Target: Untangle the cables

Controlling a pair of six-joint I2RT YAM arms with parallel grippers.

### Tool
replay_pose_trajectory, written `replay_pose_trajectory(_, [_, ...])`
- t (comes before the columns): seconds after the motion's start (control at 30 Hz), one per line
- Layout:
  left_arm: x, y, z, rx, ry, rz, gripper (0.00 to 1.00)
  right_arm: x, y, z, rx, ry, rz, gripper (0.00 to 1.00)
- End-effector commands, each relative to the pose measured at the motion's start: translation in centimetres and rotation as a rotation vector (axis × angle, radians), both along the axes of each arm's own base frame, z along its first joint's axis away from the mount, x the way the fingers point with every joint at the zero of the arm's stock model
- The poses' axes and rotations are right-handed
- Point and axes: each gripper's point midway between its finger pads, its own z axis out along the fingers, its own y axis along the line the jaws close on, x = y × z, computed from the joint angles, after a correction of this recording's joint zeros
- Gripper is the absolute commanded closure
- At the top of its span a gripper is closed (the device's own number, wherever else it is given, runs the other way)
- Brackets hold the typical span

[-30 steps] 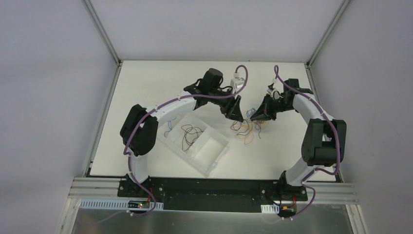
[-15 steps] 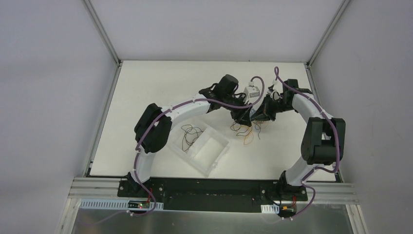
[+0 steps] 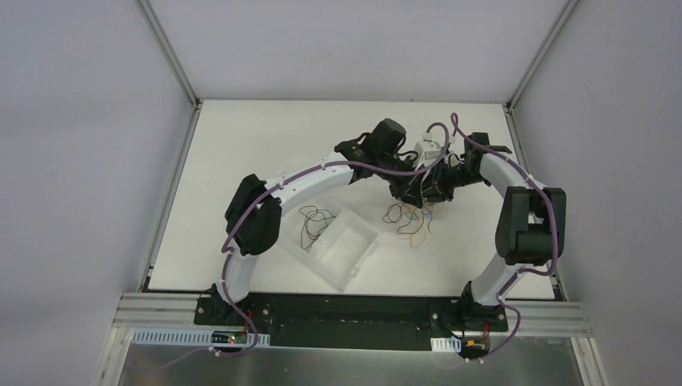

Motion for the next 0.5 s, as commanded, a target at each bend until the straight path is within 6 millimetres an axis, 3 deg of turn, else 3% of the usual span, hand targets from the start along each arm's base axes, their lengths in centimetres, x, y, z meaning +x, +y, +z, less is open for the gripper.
replay_pose_trajectory(0.0, [-2.3,0.5,11.1,-0.194,-0.053,-0.059,1.0,1.4,0.2,0.1,0.007,-0.003,-0.01,0.78])
replay_pose_trajectory(0.17, [-2.3,1.3,15.7,-0.27,-0.138,-0.045,1.0,1.7,0.4,-1.5,-0.019,0.01,0.005,0.78])
replay_pose_trajectory(0.27, [-1.6,2.1,17.5,-0.288,-0.168,-0.009,1.0,1.8,-0.1,-3.0,-0.063,0.003,0.012,0.97])
replay_pose_trajectory(0.47, [0.9,4.3,18.3,-0.273,-0.132,0.08,1.0,1.8,-1.7,-5.2,-0.161,-0.019,0.02,1.0])
